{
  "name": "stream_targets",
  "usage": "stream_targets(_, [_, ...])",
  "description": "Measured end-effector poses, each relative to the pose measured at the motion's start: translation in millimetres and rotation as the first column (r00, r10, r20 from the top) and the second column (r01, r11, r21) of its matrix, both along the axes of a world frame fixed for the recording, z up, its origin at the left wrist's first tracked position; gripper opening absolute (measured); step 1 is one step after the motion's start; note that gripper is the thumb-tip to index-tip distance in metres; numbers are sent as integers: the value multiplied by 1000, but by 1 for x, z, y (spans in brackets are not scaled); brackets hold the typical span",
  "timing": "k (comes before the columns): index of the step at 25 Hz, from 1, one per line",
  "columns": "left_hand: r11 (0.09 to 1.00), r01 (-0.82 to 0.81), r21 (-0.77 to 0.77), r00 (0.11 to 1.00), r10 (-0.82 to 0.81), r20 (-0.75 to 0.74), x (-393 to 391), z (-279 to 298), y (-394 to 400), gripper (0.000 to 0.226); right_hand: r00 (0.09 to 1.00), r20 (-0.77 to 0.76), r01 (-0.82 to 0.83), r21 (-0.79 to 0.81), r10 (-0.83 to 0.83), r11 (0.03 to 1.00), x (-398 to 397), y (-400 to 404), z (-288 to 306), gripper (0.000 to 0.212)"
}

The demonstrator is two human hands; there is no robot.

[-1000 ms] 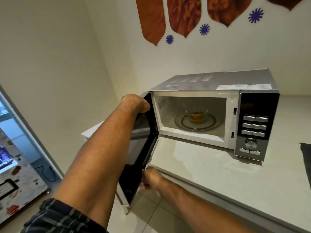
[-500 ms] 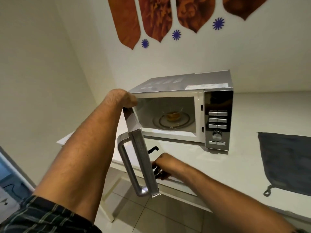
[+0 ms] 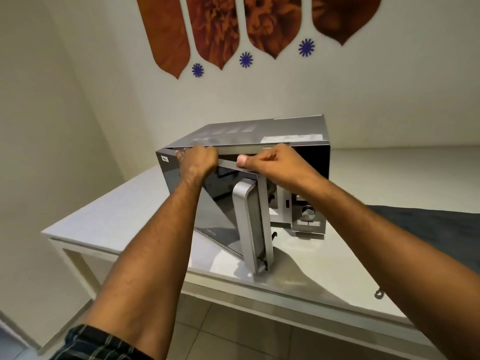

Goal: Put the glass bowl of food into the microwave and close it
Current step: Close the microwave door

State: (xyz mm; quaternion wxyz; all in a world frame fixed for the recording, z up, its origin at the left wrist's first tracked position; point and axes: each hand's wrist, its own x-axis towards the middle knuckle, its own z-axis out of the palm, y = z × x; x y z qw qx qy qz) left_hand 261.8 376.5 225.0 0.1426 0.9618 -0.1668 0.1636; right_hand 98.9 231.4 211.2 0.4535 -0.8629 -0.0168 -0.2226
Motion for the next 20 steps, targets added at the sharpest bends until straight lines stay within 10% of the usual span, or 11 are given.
stream_targets(5, [820,96,-564,984,6,176,-21,-27,-27,40,967,204,239,-521,-152,820,8,-13,0,29])
stream_targets(10, [648,439,-622,808,18,589,-56,-49,-55,12,939,284,339,-656,-196,674,14,-30,-1,26])
stream_targets(15, [517,357,-778,926,-88,366,-76,-70,-83,40,791,368,586,-686,-488,432,16,-52,-4,58])
stream_targets(20, [527,187,-829,982,-134,136,-79,-80,-109,63,732,282,606,-685,-620,405,20,-65,-8,76])
